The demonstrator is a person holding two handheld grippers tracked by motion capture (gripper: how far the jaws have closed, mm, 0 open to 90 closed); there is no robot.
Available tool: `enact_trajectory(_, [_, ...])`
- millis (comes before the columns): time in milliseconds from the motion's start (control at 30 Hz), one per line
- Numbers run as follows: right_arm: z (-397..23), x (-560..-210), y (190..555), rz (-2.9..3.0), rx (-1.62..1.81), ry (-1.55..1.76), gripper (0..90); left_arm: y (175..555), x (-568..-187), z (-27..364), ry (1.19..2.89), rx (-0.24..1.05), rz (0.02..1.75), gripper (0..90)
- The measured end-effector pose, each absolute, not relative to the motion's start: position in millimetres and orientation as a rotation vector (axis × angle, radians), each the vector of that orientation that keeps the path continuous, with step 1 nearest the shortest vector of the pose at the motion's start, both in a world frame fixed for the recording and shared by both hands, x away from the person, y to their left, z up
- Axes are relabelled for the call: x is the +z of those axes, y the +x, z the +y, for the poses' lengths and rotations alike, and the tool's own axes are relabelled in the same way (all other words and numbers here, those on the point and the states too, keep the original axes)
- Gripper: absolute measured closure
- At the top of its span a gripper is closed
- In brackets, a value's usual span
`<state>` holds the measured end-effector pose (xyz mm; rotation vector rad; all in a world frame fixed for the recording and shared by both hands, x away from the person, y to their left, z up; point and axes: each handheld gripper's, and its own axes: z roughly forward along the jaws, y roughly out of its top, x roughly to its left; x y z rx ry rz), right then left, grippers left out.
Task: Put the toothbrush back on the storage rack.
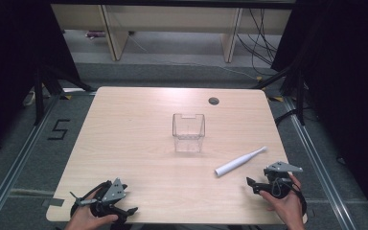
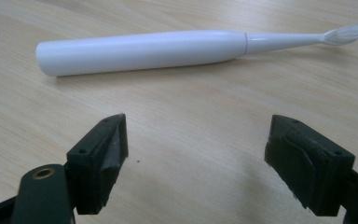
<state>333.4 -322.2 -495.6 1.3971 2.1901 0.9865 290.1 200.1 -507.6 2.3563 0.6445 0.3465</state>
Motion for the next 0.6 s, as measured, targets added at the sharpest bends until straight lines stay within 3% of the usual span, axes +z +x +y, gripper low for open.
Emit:
enact_trajectory(467, [-318.2, -489.0, 337.2, 2.168, 0.969, 1.415, 24.4, 290.9, -507.5, 201.2, 2.372, 0.353, 0.637, 15.7])
enact_trajectory(600, [-314.9, -487.6, 339.5, 2.156, 0.989, 1.386, 31.4, 290.5, -507.9, 200.7, 2.36, 0.356, 0.644, 15.8])
